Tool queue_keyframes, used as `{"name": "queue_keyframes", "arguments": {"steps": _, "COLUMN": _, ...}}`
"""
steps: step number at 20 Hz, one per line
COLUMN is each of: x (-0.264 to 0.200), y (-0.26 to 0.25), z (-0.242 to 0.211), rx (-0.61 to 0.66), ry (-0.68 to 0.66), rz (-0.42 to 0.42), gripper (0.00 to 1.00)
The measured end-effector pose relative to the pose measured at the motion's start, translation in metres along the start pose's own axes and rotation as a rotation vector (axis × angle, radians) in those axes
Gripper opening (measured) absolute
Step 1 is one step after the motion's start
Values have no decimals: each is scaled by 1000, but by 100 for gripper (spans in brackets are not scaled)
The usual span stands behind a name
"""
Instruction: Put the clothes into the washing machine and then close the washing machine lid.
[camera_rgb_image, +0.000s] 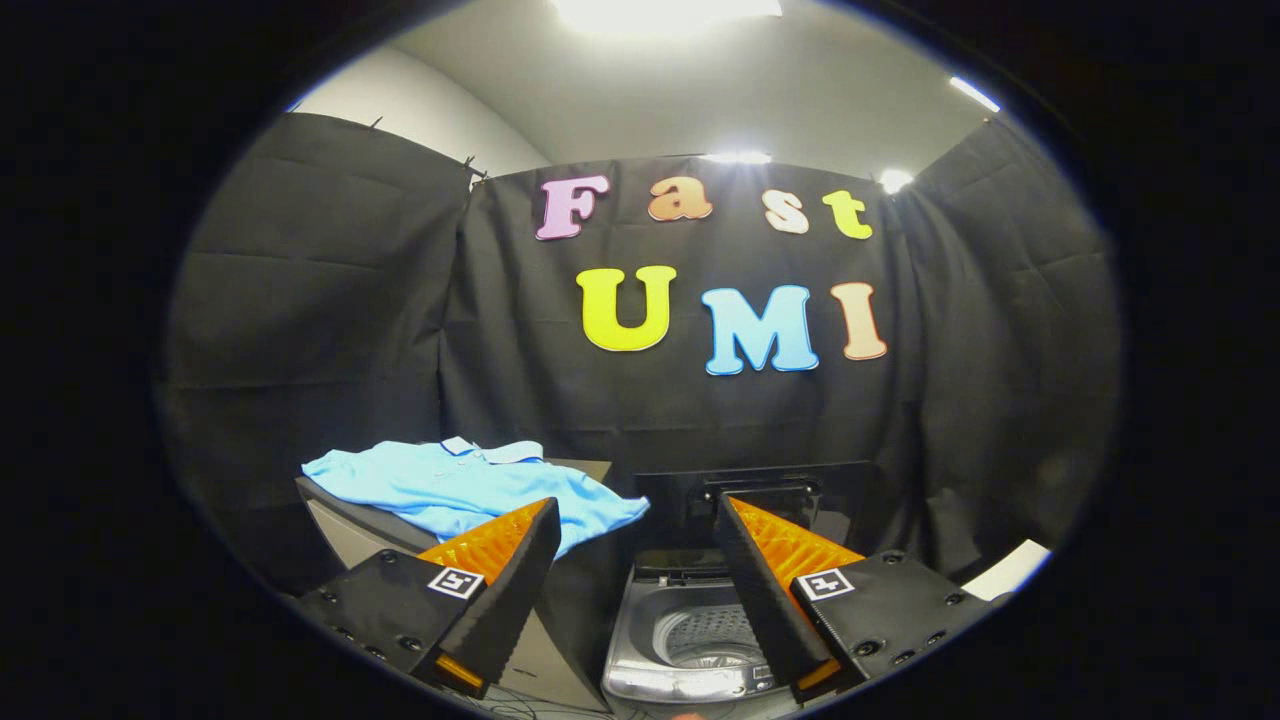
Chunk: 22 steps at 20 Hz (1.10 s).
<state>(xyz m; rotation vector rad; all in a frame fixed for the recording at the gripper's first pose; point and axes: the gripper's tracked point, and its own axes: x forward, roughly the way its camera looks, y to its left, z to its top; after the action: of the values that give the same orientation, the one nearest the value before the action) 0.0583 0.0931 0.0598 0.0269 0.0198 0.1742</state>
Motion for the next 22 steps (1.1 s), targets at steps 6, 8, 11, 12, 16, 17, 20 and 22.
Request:
{"name": "queue_keyframes", "arguments": {"steps": 6, "x": 37, "y": 49, "z": 17, "rx": 10, "ry": 12, "rz": 98, "gripper": 98}}
{"name": "queue_keyframes", "arguments": {"steps": 8, "x": 50, "y": 69, "z": 21, "rx": 14, "ry": 25, "rz": 138, "gripper": 98}}
{"name": "queue_keyframes", "arguments": {"steps": 11, "x": 65, "y": 99, "z": 26, "rx": 13, "ry": 33, "rz": 189, "gripper": 98}}
{"name": "queue_keyframes", "arguments": {"steps": 12, "x": 70, "y": 112, "z": 26, "rx": 8, "ry": 36, "rz": 208, "gripper": 98}}
{"name": "queue_keyframes", "arguments": {"steps": 16, "x": 86, "y": 154, "z": 24, "rx": 2, "ry": 64, "rz": 271, "gripper": 98}}
{"name": "queue_keyframes", "arguments": {"steps": 17, "x": 91, "y": 163, "z": 23, "rx": -1, "ry": 75, "rz": 285, "gripper": 98}}
{"name": "queue_keyframes", "arguments": {"steps": 20, "x": 105, "y": 191, "z": 16, "rx": -22, "ry": 121, "rz": 324, "gripper": 98}}
{"name": "queue_keyframes", "arguments": {"steps": 22, "x": 114, "y": 208, "z": 11, "rx": -35, "ry": 152, "rz": 344, "gripper": 98}}
